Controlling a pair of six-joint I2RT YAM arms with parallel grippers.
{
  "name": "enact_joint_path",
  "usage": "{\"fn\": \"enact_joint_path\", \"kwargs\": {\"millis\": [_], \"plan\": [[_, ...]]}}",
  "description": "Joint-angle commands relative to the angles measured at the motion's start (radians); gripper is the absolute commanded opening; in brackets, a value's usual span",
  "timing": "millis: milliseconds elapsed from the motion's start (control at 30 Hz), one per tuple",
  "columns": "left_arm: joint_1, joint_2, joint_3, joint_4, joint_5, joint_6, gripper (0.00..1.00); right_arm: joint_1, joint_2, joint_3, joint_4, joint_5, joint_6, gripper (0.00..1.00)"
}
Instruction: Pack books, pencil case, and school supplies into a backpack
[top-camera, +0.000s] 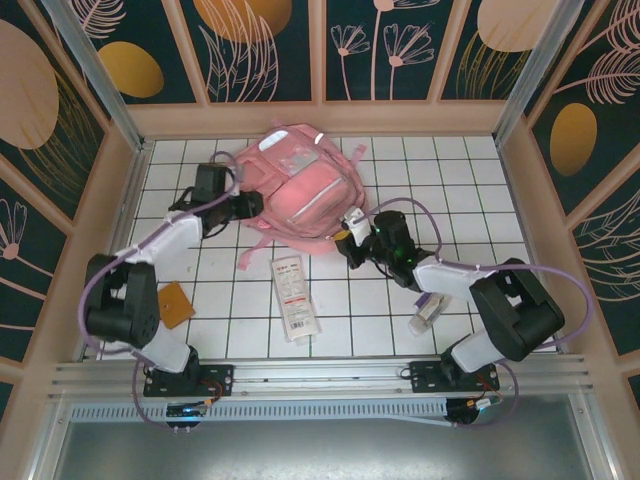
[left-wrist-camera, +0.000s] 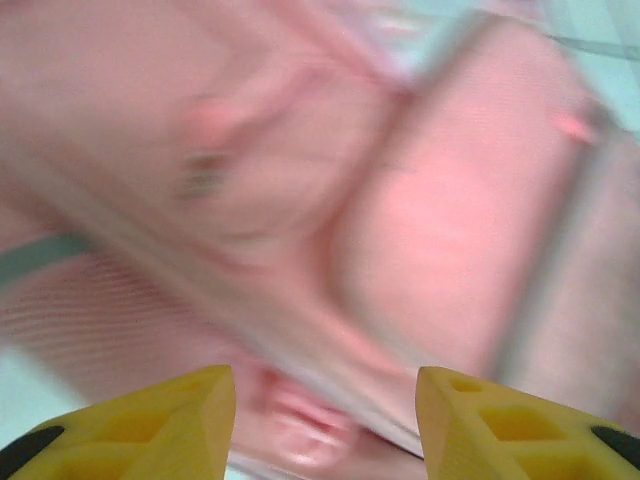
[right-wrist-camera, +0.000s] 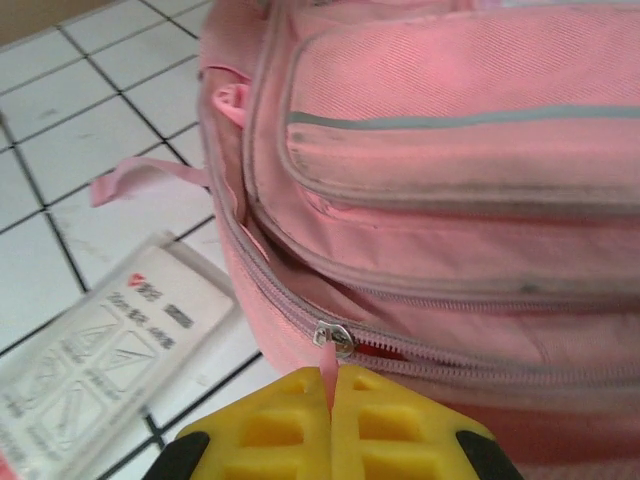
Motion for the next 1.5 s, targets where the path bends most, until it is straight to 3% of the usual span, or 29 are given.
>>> {"fn": "enact_joint_path", "kwargs": {"millis": [0,133,300,367,500,600,667,700,733,933,1067,1133,1200,1267,1400,1467], "plan": [[-0.142,-0.061,-0.064,0.016,0.121,0.359,0.50,0.003,0.022,0.072,-0.056,-0.146,-0.023,0.00],[-0.199,-0.055,-0.126,0.078,0.206,0.725,0.51,-0.018,0.042,0.118,-0.081,-0.190,0.018,0.00],[-0.206,0.027,-0.117,0.123,0.247,0.944,0.51,-0.036,0.049,0.139,-0.143,-0.221,0.045,0.00],[-0.220,0.075,-0.095,0.090,0.212,1.038,0.50,-0.042,0.055,0.156,-0.190,-0.236,0.048,0.00],[-0.252,0.131,-0.069,0.107,0.146,1.087,0.45,-0.045,0.071,0.187,-0.264,-0.254,0.062,0.00],[-0.262,0.142,-0.079,0.099,0.178,1.164,0.32,-0.049,0.077,0.197,-0.285,-0.254,0.103,0.00],[-0.263,0.134,-0.094,0.093,0.188,1.210,0.15,-0.087,0.077,0.199,-0.302,-0.231,0.123,0.00],[-0.262,0.129,-0.099,0.084,0.184,1.230,0.03,-0.099,0.078,0.203,-0.318,-0.204,0.123,0.00],[-0.262,0.121,-0.105,0.071,0.172,1.252,0.00,-0.108,0.079,0.208,-0.346,-0.153,0.114,0.00],[-0.245,0.057,-0.161,0.027,0.124,1.374,0.00,-0.149,0.152,0.268,-0.436,0.265,0.184,0.00],[-0.186,0.012,-0.211,-0.007,0.181,1.423,0.00,-0.156,0.177,0.261,-0.384,0.510,0.251,0.00],[-0.122,-0.012,-0.215,-0.031,0.217,1.413,0.00,-0.153,0.177,0.262,-0.365,0.566,0.261,0.00],[-0.045,-0.034,-0.206,-0.040,0.270,1.386,0.00,-0.150,0.167,0.251,-0.331,0.519,0.254,0.00],[0.020,-0.045,-0.187,-0.041,0.298,1.364,0.08,-0.141,0.148,0.229,-0.287,0.342,0.207,0.00],[0.047,-0.053,-0.178,0.006,0.203,1.341,0.16,-0.062,0.129,0.219,-0.263,0.147,0.132,0.00],[0.047,-0.049,-0.151,-0.048,0.226,1.358,0.35,-0.005,0.129,0.230,-0.265,0.088,0.113,0.00]]}}
